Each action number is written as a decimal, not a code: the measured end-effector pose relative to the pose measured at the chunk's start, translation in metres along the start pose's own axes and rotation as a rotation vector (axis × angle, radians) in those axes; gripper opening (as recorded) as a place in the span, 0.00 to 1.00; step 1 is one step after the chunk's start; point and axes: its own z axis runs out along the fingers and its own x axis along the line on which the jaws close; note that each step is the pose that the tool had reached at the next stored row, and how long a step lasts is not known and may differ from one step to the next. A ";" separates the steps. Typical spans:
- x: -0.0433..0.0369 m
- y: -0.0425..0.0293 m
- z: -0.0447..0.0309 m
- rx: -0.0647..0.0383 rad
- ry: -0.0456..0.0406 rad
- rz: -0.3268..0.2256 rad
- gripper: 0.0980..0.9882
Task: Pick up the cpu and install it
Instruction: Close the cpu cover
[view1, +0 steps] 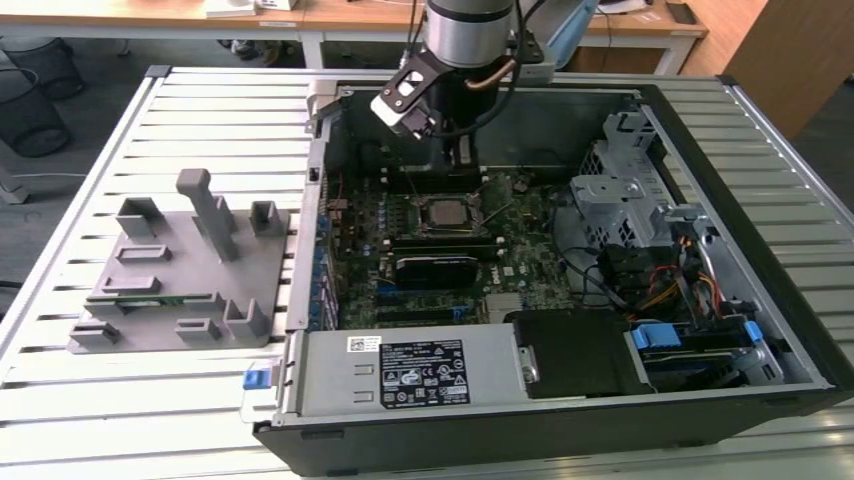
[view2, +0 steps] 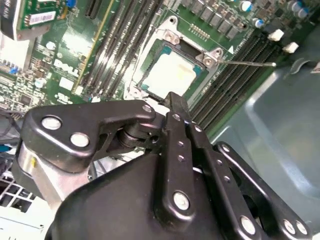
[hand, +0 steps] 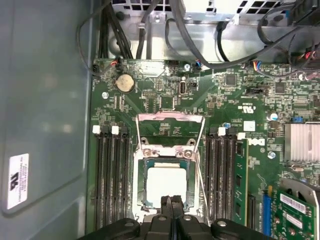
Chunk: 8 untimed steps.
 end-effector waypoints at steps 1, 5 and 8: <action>-0.0017 0.0000 0.0000 0.000 -0.0001 0.000 0.01; -0.0087 -0.0001 -0.0001 0.000 0.0000 0.000 0.01; -0.0092 0.0082 0.0002 0.002 0.0001 0.000 0.01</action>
